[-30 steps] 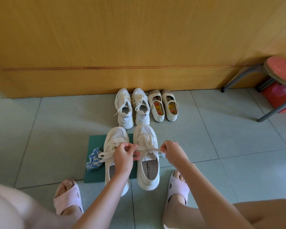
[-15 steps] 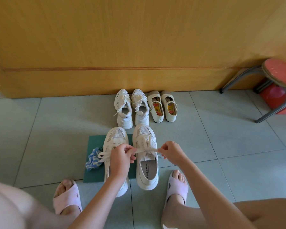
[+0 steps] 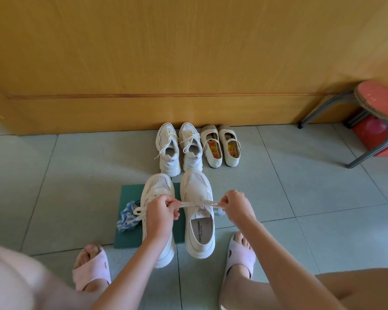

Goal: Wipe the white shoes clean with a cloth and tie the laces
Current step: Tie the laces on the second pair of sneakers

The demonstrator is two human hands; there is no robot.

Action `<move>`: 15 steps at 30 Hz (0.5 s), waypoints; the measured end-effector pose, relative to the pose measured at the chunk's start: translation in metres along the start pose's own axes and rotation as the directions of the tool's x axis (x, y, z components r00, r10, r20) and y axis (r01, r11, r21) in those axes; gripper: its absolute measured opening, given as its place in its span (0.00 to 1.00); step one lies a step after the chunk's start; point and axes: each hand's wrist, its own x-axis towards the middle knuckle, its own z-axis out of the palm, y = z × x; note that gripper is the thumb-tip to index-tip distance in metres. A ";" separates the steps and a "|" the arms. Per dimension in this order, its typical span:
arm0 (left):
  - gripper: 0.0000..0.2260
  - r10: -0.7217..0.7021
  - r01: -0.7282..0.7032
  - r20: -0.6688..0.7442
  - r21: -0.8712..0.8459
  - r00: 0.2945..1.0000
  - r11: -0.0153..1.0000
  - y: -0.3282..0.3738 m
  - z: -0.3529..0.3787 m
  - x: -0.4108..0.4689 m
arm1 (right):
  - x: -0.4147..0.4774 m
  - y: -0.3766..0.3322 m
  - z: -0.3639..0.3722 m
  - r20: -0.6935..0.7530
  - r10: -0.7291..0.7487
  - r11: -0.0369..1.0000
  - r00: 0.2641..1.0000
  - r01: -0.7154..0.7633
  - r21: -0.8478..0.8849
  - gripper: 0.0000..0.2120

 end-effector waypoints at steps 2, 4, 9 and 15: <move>0.04 0.005 -0.006 0.004 0.013 1.000 1.000 0.001 0.000 0.000 | -0.001 0.000 0.001 -0.008 0.012 1.000 1.000 -0.012 -0.008 0.04; 0.04 0.011 -0.011 0.002 0.017 1.000 1.000 0.001 0.000 0.000 | -0.002 -0.001 0.001 -0.007 0.019 1.000 1.000 -0.019 -0.011 0.05; 0.02 0.011 -0.012 0.031 0.012 0.999 1.000 0.000 -0.002 -0.001 | -0.004 0.000 -0.001 -0.011 0.038 0.999 0.999 -0.038 0.007 0.04; 0.06 0.244 -0.232 -0.054 0.164 0.968 0.959 -0.002 -0.020 -0.005 | -0.011 -0.016 -0.006 0.010 0.011 0.920 1.000 -0.014 0.392 0.15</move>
